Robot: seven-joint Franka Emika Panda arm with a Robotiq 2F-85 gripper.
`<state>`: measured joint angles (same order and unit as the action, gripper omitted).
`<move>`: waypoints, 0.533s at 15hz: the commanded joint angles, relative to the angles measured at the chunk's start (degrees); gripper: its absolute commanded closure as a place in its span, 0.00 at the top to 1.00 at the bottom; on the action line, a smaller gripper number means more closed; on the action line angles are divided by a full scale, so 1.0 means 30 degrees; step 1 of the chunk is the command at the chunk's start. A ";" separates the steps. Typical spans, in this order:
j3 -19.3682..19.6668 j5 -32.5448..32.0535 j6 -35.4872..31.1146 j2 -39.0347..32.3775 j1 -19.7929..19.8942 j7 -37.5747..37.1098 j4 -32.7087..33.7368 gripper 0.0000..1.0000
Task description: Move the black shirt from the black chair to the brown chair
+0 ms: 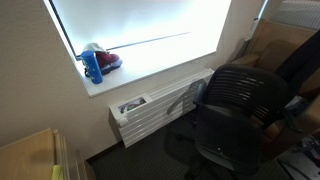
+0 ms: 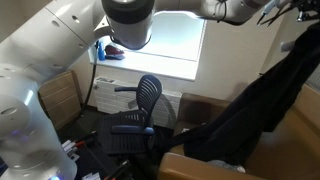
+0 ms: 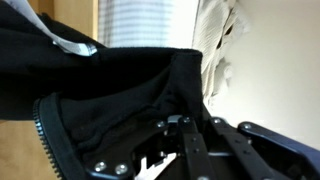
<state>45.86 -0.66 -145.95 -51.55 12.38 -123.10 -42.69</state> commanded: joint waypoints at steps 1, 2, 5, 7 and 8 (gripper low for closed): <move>0.0582 -0.0163 0.2570 -0.1210 0.1035 -0.0590 0.0162 0.03; 0.0307 0.0051 0.3789 -0.1635 0.1246 -0.0484 0.0423 0.03; -0.1026 0.1074 0.6814 -0.1485 0.1429 0.0499 -0.0069 0.03; -0.1801 0.1847 0.8875 -0.1442 0.1556 0.0609 0.0174 0.03; -0.2304 0.2432 0.9598 -0.1483 0.1676 0.0528 0.0407 0.03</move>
<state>42.68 3.05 -123.66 -57.26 16.51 -123.13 -42.74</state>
